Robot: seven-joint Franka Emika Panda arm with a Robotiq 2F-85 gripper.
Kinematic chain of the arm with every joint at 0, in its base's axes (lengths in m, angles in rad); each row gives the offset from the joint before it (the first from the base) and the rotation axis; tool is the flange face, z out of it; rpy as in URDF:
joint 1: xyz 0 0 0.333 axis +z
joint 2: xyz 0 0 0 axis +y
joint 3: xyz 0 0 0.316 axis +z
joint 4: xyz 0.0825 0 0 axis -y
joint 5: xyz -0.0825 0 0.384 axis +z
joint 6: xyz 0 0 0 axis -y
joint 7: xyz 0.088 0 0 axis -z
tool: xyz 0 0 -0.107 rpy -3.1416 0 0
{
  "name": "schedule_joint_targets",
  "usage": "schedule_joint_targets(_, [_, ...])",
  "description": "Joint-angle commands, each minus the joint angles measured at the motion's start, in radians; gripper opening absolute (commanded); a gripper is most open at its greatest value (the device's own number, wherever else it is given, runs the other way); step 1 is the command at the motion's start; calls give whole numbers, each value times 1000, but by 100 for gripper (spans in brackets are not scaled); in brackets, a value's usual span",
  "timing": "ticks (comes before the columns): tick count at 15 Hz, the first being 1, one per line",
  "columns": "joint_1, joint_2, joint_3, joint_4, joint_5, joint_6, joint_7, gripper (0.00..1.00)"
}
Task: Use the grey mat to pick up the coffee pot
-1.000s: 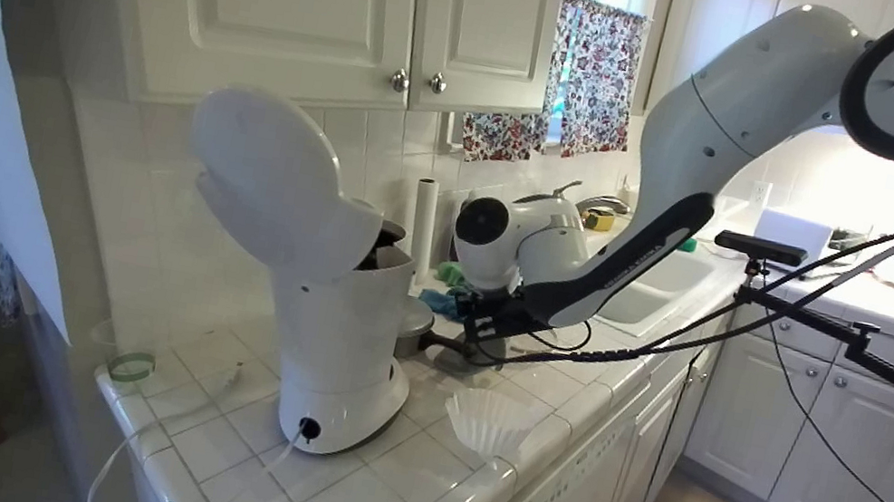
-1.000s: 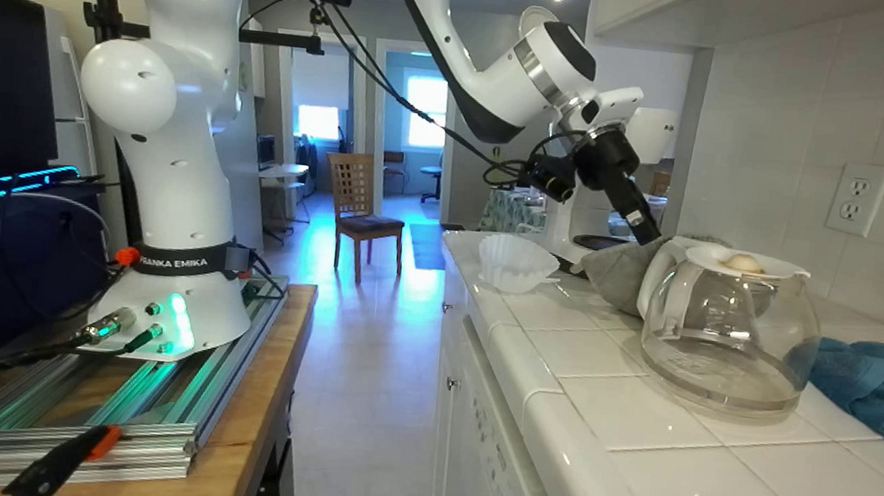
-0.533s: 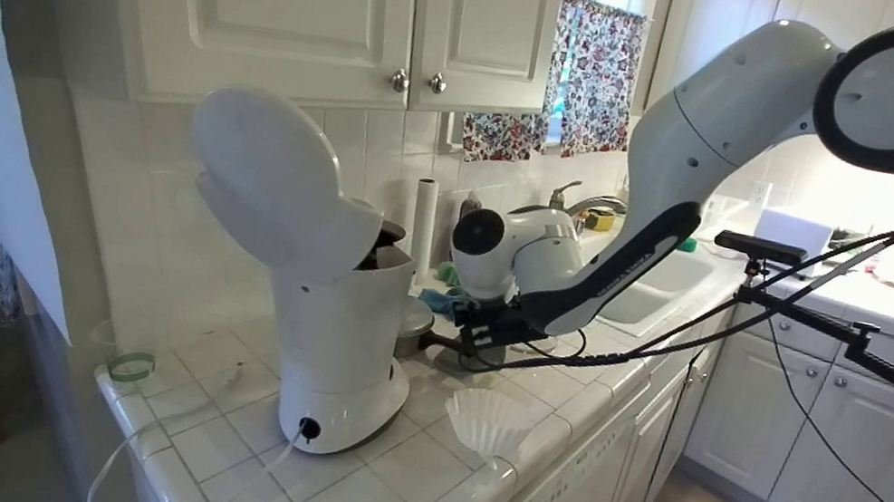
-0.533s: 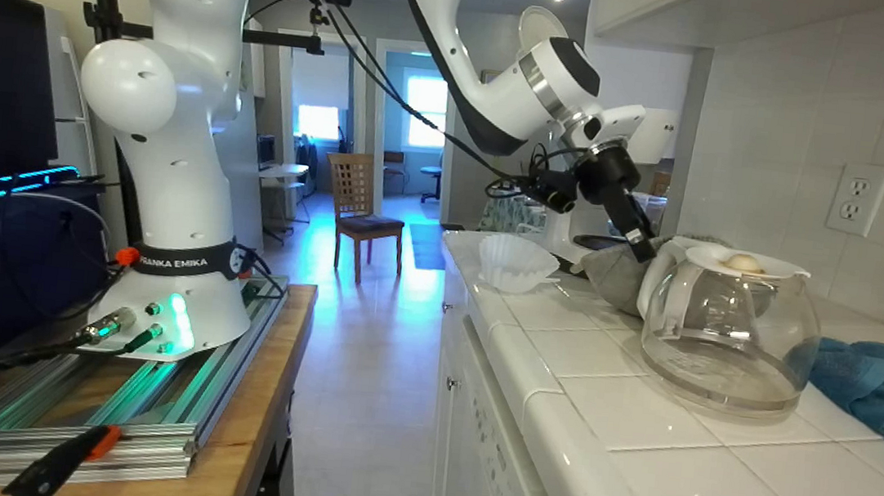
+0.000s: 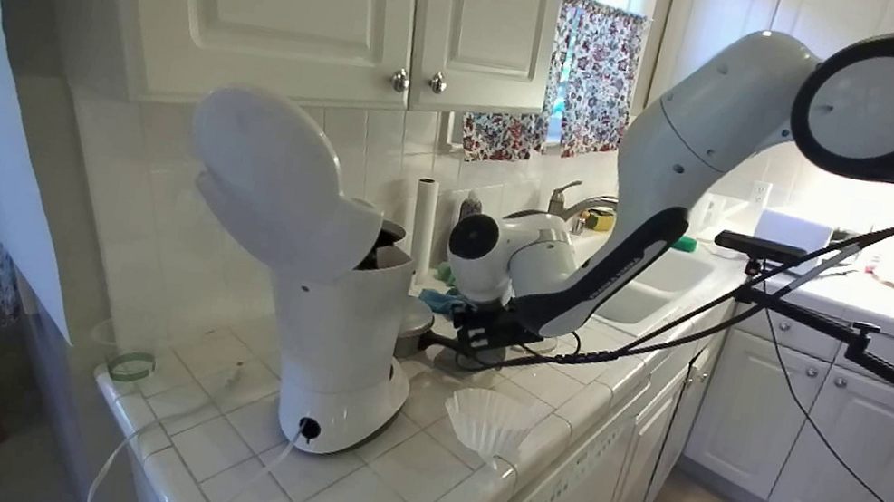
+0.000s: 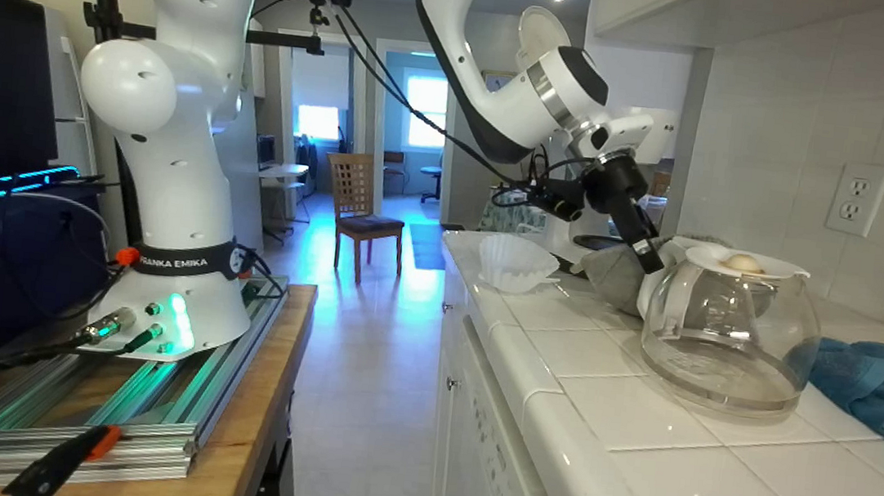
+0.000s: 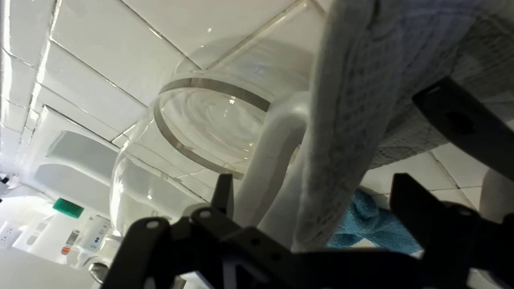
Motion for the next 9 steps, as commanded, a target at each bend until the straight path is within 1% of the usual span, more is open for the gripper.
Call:
schedule_joint_targets(1, [2, 47, -9, 49, -23, 7, 32, 72])
schedule_joint_targets(2, [2, 52, -11, 54, -22, 4, 33, 69])
schedule_joint_targets(3, [2, 57, -12, 60, -19, 4, 30, 69])
schedule_joint_targets(7, [1, 73, -17, 78, -13, 1, 27, 38])
schedule_joint_targets(9, [1, 78, -18, 83, -12, -1, 25, 27])
